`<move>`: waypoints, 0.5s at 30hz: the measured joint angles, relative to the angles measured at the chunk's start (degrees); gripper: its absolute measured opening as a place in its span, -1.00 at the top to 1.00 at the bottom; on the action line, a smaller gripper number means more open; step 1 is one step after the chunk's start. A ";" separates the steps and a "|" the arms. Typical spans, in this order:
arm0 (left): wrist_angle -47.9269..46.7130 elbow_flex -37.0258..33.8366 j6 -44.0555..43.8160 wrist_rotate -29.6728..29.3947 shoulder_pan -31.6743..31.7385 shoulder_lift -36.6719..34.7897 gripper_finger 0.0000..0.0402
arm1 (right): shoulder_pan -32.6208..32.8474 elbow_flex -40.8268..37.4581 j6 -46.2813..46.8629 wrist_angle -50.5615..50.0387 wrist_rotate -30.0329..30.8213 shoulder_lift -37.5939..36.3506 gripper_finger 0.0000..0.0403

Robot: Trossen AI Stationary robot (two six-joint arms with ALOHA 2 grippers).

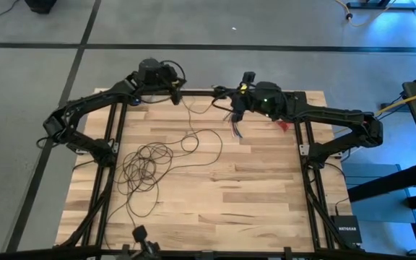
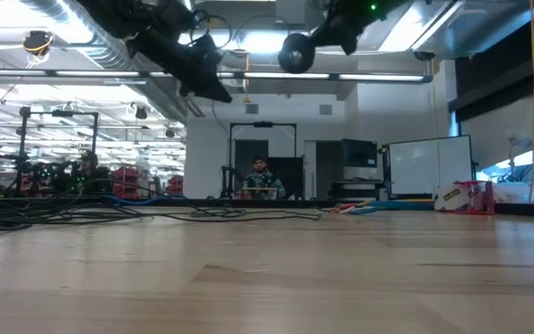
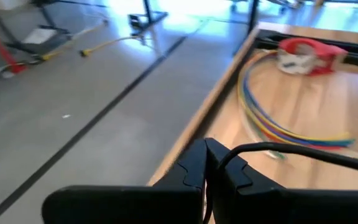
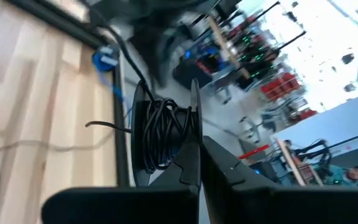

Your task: Coiling cords

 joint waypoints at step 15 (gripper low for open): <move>-9.87 3.55 3.24 -2.31 -2.29 0.34 0.41 | -0.86 0.00 0.09 -1.76 -0.16 0.74 0.99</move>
